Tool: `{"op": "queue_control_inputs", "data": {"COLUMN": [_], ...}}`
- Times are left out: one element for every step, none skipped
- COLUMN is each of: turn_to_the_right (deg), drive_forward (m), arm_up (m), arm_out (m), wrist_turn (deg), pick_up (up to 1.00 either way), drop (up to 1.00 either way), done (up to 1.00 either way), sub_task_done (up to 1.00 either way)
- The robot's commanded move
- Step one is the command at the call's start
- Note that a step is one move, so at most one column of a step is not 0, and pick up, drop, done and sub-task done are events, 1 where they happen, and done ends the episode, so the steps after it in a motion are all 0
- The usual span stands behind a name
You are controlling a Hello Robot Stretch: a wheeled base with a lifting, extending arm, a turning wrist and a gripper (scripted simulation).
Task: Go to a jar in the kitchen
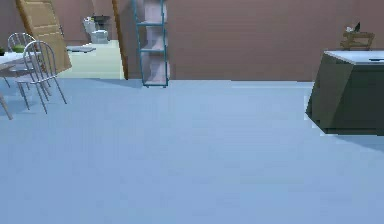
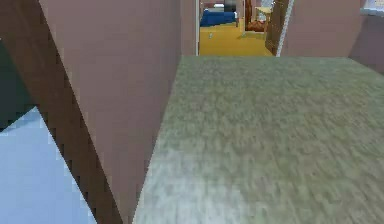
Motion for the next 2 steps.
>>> {"op": "queue_control_inputs", "data": {"turn_to_the_right": [18.0, 0.0], "drive_forward": [0.0, 1.0], "arm_up": [0.0, 0.0], "arm_out": [0.0, 0.0], "wrist_turn": [0.0, 0.0], "pick_up": [0.0, 0.0], "drop": [0.0, 0.0], "done": [0.0, 0.0], "sub_task_done": [0.0, 0.0]}}
